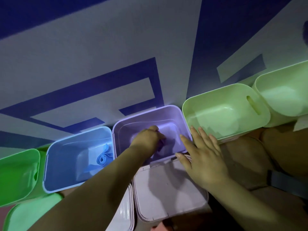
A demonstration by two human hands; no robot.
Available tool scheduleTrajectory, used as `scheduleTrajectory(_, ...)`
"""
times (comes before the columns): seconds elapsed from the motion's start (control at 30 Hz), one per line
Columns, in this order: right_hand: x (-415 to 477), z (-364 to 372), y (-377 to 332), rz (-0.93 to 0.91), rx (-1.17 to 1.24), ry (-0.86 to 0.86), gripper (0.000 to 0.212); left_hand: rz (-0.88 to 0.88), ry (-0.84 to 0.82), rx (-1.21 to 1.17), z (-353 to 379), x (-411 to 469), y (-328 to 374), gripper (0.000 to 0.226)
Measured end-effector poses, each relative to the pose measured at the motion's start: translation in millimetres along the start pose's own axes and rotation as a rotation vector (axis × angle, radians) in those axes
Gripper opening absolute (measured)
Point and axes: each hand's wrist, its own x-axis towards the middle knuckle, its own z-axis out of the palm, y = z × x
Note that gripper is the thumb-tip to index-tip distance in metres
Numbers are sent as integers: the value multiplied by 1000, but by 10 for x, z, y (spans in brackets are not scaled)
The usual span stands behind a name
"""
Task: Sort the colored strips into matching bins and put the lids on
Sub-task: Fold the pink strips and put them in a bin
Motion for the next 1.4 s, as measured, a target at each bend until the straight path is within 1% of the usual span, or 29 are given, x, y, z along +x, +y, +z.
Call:
scheduleTrajectory(0.03,-1,8,4,-3,-1,3,62,-25,-41,-16,-3,34,5,7)
scheduleTrajectory(0.1,0,7,1,-4,-6,-9,62,-76,-71,-32,-41,58,10,27)
scheduleTrajectory(0.17,-8,-5,-4,-6,-9,-28,62,-101,-100,-77,-83,20,26,36)
scheduleTrajectory(0.3,-84,-111,-26,-21,43,-10,61,-103,-60,-130,-125,-126,48,48)
scheduleTrajectory(0.43,-313,-297,-73,-55,148,97,53,-95,84,-212,-214,-460,119,49)
scheduleTrajectory(0.53,-561,-385,-126,-98,206,155,50,-130,236,-254,-212,-912,216,50)
scheduleTrajectory(0.7,-1092,-188,-224,-102,294,97,46,-152,511,-297,120,-1866,359,50)
scheduleTrajectory(0.77,-1299,-46,-265,-111,329,34,44,-157,559,-308,357,-2195,433,51)
scheduleTrajectory(0.83,-1478,86,-308,-119,351,-48,43,-187,544,-350,640,-2457,521,51)
scheduleTrajectory(0.97,-1723,342,-424,-120,370,-219,33,-285,368,-423,1223,-2766,597,51)
scheduleTrajectory(1.03,-1774,405,-499,-74,414,-342,35,-305,294,-499,1421,-2813,570,45)
scheduleTrajectory(1.13,-1796,491,-590,-35,438,-474,36,-342,196,-546,1619,-2816,525,50)
scheduleTrajectory(1.27,-1754,623,-682,-4,450,-506,39,-348,151,-630,1802,-2785,489,48)
scheduleTrajectory(1.33,-1728,676,-700,48,467,-516,40,-352,141,-689,1817,-2761,497,41)
scheduleTrajectory(1.4,-1713,698,-709,106,515,-540,36,-371,154,-756,1819,-2736,505,31)
